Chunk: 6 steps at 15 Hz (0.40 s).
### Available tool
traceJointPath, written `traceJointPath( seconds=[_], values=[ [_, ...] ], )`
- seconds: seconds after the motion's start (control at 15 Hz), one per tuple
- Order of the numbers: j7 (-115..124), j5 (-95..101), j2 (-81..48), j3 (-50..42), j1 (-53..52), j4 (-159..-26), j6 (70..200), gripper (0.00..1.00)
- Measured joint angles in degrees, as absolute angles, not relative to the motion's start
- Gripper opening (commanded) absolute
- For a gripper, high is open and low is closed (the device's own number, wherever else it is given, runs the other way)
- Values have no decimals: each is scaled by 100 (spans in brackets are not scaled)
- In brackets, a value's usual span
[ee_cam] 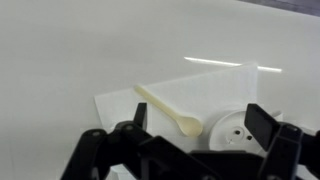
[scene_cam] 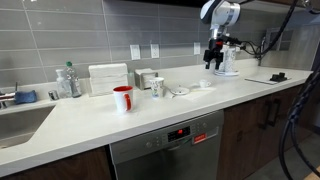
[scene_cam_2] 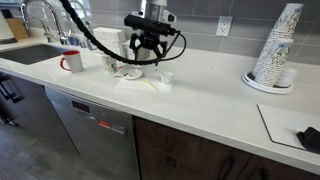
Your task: Pour the content of the cup onto the plate
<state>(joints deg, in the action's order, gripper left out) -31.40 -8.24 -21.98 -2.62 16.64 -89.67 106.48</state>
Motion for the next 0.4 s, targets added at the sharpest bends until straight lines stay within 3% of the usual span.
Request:
traceJointPath(
  seconds=[0.4],
  values=[
    [-2349, -692, -1664, -387, 1518, -9508, 10818, 100]
  ],
)
